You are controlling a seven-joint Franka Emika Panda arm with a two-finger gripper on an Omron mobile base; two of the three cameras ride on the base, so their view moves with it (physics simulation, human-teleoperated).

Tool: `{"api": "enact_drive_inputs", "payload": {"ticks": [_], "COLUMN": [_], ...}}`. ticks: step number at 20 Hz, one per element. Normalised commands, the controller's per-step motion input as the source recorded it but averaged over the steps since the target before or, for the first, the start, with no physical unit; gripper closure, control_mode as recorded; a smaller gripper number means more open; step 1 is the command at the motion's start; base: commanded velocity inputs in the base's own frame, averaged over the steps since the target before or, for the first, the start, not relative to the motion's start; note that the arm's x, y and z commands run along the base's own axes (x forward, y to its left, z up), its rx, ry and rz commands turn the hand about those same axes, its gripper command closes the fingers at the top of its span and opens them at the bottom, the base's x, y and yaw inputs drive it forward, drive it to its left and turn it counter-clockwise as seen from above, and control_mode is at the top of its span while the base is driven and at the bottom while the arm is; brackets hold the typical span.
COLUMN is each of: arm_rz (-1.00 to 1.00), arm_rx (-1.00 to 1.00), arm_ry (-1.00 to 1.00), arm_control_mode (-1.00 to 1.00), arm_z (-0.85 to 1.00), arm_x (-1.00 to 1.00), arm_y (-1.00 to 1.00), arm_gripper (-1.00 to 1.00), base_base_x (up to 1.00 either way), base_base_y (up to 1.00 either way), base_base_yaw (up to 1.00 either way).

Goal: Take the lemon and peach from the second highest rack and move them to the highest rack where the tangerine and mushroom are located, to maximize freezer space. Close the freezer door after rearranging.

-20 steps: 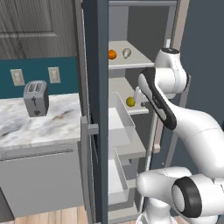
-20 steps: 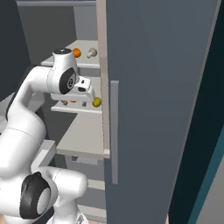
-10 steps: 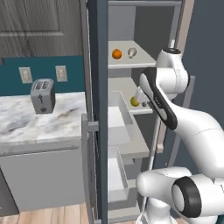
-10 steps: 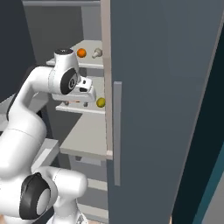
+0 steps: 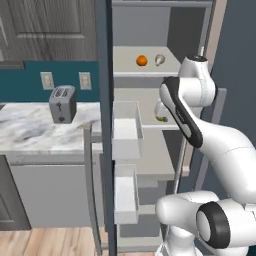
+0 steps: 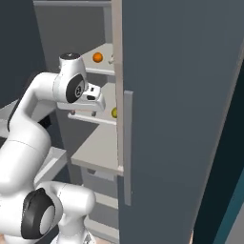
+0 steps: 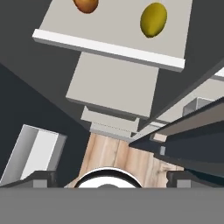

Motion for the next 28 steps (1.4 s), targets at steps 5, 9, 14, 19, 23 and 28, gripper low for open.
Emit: {"api": "enact_drive_inputs", "payload": {"ticks": [5,9,14,19,23,28], "arm_rz": [0.0,0.0,0.0,0.0,0.0,0.0], "arm_rx": [0.0,0.0,0.0,0.0,0.0,0.0], "arm_ry": [0.0,0.0,0.0,0.0,0.0,0.0], "arm_control_mode": [1.0,1.0,1.0,1.0,1.0,1.0], "arm_z": [0.0,0.0,0.0,0.0,0.0,0.0], "arm_x": [0.0,0.0,0.0,0.0,0.0,0.0], "arm_y": [0.0,0.0,0.0,0.0,0.0,0.0], "arm_gripper": [-1.0,-1.0,-1.0,-1.0,-1.0,-1.0], "base_base_x": [0.03,0.2,0.38,0.3,0.31,0.39], "base_base_y": [-0.36,-0.11,-0.14,-0.38,-0.11,-0.13], "base_base_yaw": [0.2,0.19,0.29,0.2,0.15,0.05]}}
